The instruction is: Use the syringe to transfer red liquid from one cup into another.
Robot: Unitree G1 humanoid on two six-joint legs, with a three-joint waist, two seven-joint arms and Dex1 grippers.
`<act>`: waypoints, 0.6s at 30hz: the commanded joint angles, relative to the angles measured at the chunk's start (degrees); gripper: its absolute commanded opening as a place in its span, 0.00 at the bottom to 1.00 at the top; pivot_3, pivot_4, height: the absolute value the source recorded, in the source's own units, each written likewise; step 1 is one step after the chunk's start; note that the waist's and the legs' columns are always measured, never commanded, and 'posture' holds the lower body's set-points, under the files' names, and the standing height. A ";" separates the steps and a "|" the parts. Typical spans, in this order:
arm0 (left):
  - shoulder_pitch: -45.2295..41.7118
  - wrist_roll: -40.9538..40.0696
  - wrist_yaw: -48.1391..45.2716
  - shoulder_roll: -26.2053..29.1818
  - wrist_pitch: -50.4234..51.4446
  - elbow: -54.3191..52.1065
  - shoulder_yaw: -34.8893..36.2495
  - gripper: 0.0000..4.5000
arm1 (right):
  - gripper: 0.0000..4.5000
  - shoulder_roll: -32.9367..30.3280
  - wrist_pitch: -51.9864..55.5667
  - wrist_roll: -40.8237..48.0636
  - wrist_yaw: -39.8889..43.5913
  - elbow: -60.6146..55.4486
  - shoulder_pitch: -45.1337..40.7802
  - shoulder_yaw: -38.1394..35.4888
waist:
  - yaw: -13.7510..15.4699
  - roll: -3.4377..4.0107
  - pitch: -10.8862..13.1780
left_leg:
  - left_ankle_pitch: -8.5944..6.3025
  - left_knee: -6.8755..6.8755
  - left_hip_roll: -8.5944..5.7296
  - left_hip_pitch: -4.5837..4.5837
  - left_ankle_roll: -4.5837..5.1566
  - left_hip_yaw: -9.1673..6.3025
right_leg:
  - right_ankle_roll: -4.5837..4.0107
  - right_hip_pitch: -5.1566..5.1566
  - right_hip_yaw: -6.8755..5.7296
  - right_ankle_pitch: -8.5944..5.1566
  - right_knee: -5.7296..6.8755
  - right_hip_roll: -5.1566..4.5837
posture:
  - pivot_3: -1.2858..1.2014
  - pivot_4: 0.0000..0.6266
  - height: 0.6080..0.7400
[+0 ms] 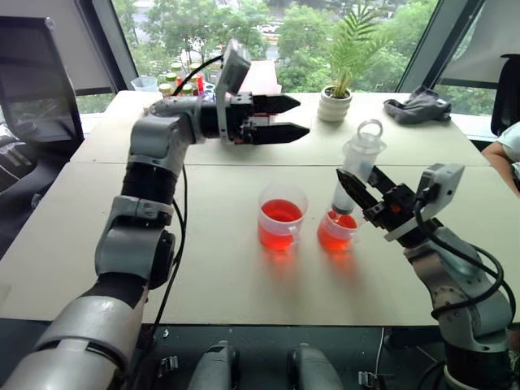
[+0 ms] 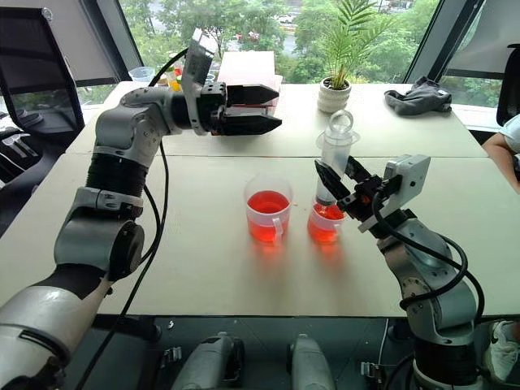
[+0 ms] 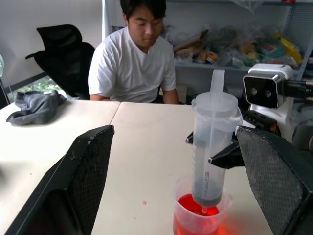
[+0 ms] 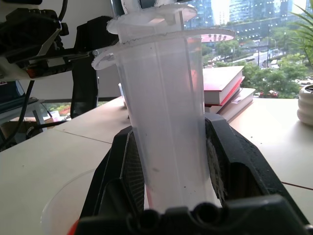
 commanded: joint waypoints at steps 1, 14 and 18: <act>4.15 -1.70 -5.84 4.64 2.94 -8.74 -2.97 0.92 | 0.31 -2.27 2.42 3.50 -1.54 -3.16 -4.09 -3.49 | -0.57 0.02 0.00 | 0.00 -0.01 0.01 0.01 0.00 0.01 | 0.00 -0.02 0.01 0.00 0.02 0.00 | 0.52 0.24 1.00; 14.40 -4.46 -10.40 12.31 6.72 -22.89 -7.17 0.92 | 0.31 -26.10 51.74 31.02 -23.71 16.14 -30.81 -14.90 | -0.04 0.01 -0.01 | 0.01 -0.04 -0.03 -0.03 -0.02 -0.01 | -0.21 0.03 -0.01 -0.08 -0.16 -0.47 | 0.52 0.24 1.00; 15.89 -5.03 -9.46 12.42 6.78 -24.36 -7.45 0.92 | 0.31 -29.70 62.21 28.88 -21.75 23.71 -32.78 -10.29 | -0.37 0.02 -0.01 | 0.00 -0.08 -0.03 -0.06 -0.01 0.04 | -0.21 -0.02 0.04 -0.08 -0.17 -0.49 | 0.52 0.24 1.00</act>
